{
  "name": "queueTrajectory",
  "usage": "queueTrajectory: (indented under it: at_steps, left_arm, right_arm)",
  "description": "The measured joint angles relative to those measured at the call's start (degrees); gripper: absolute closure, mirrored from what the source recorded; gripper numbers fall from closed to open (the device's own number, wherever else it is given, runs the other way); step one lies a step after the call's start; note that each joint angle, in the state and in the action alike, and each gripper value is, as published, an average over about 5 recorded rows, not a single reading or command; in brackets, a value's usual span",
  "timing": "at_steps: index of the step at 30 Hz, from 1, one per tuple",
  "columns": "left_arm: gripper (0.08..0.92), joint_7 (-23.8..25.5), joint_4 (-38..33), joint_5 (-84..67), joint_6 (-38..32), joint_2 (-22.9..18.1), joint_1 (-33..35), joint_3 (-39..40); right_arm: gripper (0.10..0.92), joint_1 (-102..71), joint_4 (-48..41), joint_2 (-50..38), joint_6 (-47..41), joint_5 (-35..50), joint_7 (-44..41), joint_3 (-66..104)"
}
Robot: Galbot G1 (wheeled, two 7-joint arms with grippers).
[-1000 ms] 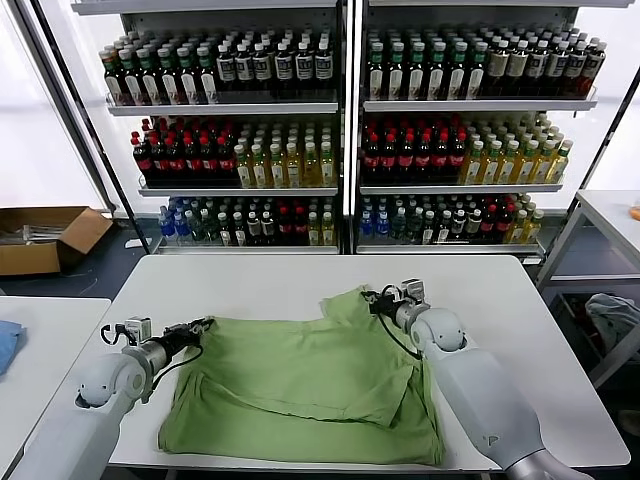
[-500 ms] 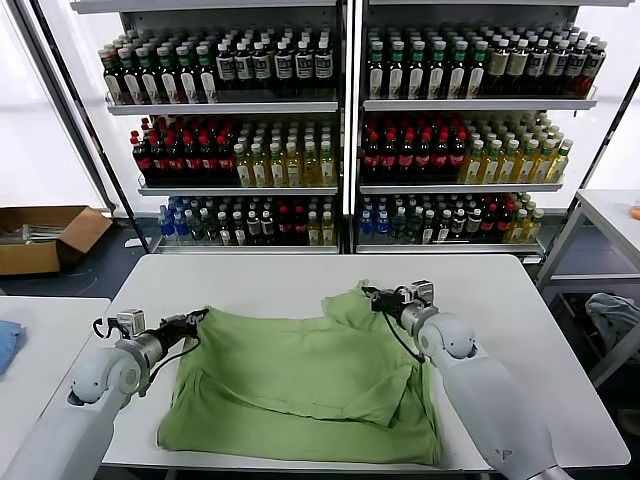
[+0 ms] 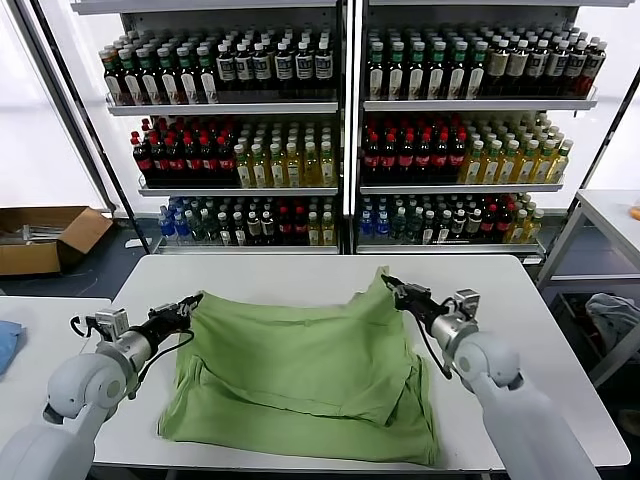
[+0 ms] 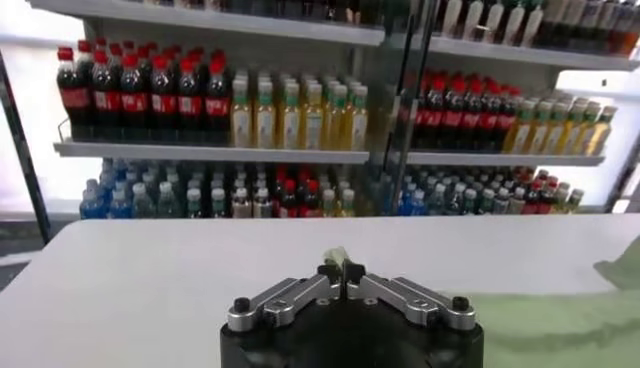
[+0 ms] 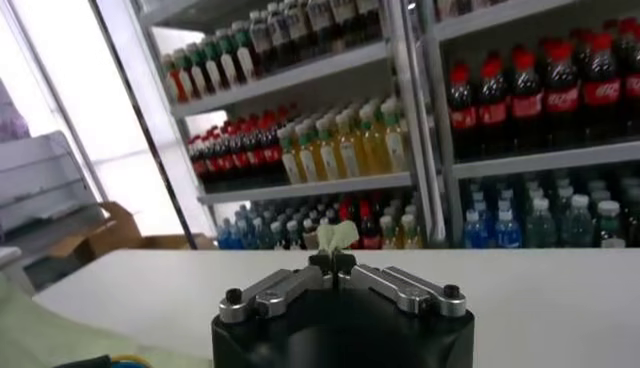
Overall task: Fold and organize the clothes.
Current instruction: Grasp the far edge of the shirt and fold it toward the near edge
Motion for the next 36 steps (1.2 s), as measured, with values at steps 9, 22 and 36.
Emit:
queueTrajectory:
  at_steps: [9,22,36]
  left_arm:
    - [0.913,0.1,-7.0,0.3,0.6,-0.3,8.6,-4.7]
    - [0.913,1.8,-10.2,5.2,0.9,-2.0,20.4,-9.6]
    - [0.640,1.8,-12.3,12.7,1.0,-4.1,26.0,-13.3]
  right_arm:
    - [0.919,-15.5,11.5,0.4,0.8,0.5,-1.1,9.1]
    - [0.919,-34.4,18.5,3.3,2.4,-3.4,-2.1,14.4]
    - [0.654,-39.9,19.3,3.1,4.6,-5.4,-3.0,19.5]
